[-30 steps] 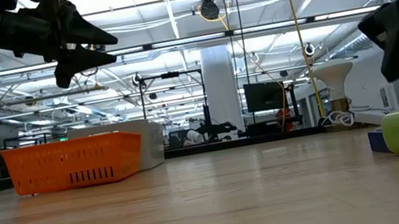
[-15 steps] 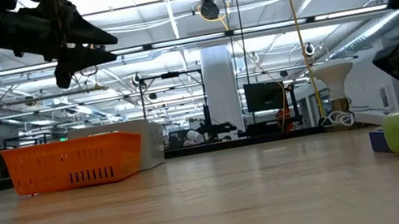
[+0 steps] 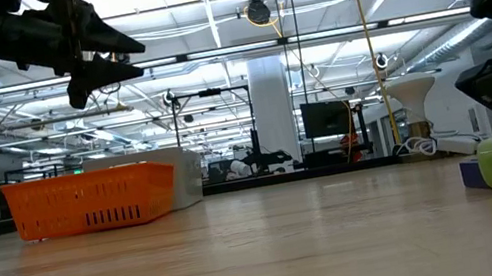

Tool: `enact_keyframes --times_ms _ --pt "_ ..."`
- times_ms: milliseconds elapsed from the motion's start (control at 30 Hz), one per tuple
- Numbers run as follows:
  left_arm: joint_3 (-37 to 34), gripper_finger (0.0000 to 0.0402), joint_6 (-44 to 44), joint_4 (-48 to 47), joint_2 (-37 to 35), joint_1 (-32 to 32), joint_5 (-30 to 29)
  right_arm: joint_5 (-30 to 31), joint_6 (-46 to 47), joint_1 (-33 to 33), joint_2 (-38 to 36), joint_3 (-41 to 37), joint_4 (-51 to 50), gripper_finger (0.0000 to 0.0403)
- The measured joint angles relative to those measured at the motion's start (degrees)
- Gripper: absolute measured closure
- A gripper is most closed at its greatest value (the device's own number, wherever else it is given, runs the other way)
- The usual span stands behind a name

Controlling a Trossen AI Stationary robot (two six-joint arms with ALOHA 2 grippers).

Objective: Pick & Place Office items
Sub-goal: Put the dark blue digital timer into the orange bin

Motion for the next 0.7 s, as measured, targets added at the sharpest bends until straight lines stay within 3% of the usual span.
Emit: enact_keyframes --times_ms 333,700 --pt "0.00 0.0188 0.02 -0.01 0.00 0.00 0.00 -0.07 -0.69 0.00 0.05 -0.07 -0.77 0.0248" --pt "0.00 0.0187 0.01 -0.02 0.00 0.00 0.01 -0.48 -5.43 -1.33 -7.65 -0.50 -4.83 0.0237"
